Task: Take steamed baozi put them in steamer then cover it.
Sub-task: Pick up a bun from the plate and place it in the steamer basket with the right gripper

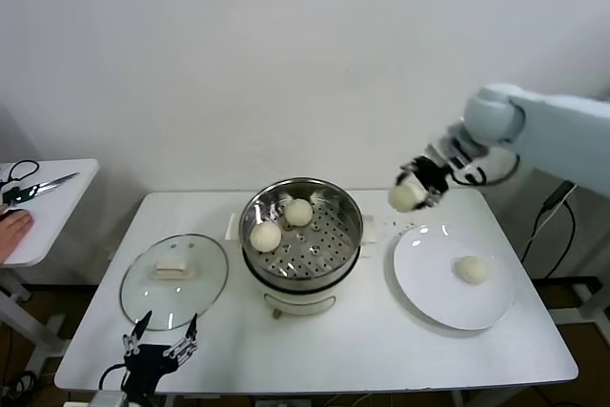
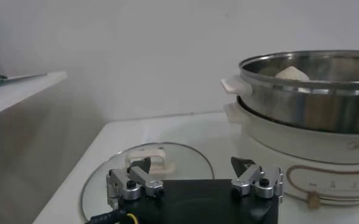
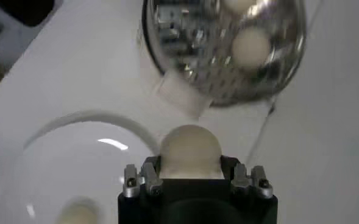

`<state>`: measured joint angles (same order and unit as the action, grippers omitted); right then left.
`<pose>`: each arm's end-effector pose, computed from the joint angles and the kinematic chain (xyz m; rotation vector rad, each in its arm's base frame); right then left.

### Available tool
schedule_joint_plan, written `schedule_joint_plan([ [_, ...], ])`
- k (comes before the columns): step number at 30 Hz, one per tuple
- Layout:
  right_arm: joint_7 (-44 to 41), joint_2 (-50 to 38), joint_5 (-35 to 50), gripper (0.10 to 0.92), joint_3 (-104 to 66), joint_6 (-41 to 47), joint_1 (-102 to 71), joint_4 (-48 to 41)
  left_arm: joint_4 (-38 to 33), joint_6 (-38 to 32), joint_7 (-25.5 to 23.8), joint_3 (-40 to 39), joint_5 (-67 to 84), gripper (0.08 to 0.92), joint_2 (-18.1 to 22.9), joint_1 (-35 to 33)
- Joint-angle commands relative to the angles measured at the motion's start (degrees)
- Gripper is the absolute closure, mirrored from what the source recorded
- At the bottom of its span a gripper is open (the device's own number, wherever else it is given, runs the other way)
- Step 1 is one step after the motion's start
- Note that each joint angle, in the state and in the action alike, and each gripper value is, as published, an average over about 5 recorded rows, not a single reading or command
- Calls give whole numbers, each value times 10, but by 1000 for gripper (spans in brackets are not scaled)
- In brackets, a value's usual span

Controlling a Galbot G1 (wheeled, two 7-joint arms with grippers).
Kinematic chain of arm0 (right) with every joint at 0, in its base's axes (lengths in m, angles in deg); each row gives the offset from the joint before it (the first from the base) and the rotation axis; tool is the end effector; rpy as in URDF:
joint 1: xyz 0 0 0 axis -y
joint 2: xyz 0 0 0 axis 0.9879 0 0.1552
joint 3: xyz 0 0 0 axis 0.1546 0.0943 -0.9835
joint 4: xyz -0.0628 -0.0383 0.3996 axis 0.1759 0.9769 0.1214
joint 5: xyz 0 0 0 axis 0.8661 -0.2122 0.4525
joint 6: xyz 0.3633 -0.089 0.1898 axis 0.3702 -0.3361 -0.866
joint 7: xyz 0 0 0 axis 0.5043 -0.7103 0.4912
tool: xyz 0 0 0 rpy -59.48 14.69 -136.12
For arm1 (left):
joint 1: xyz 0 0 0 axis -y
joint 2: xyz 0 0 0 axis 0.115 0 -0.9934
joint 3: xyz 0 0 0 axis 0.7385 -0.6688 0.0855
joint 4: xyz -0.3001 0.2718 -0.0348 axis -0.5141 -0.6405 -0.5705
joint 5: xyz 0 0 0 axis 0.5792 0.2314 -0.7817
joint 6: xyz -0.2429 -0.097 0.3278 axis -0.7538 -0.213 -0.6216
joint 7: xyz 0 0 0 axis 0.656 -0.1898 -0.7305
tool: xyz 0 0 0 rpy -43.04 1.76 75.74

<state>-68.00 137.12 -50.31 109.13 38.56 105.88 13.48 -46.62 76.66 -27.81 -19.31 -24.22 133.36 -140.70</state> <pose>0.6108 0.0129 0.0508 1.8641 -0.9834 2.0886 0.1304 0.0804 -0.3513 0.0201 -2.7822 -0.1163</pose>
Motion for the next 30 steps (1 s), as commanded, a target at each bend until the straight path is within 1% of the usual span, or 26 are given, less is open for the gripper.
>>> schedule_joint_plan([
  [1,29,149,-59,381,12,-151,57,77,0,0,0,0,0,177,-1,0],
  [4,42,175,-101,381,8,-153,-3,69,-3,0,0,2,1,177,0,-1],
  [9,59,212,-166,381,10,-155,-75,22,-5,-1,0,2,1,177,2,-4],
  [18,77,238,-232,380,5,-156,-150,-50,-11,-2,1,6,1,177,1,-11],
  [21,81,241,-244,381,5,-156,-166,-65,-12,-4,1,7,2,177,2,-13],
  [30,83,252,-243,380,9,-153,-184,-79,-14,-4,1,5,2,177,4,-12],
])
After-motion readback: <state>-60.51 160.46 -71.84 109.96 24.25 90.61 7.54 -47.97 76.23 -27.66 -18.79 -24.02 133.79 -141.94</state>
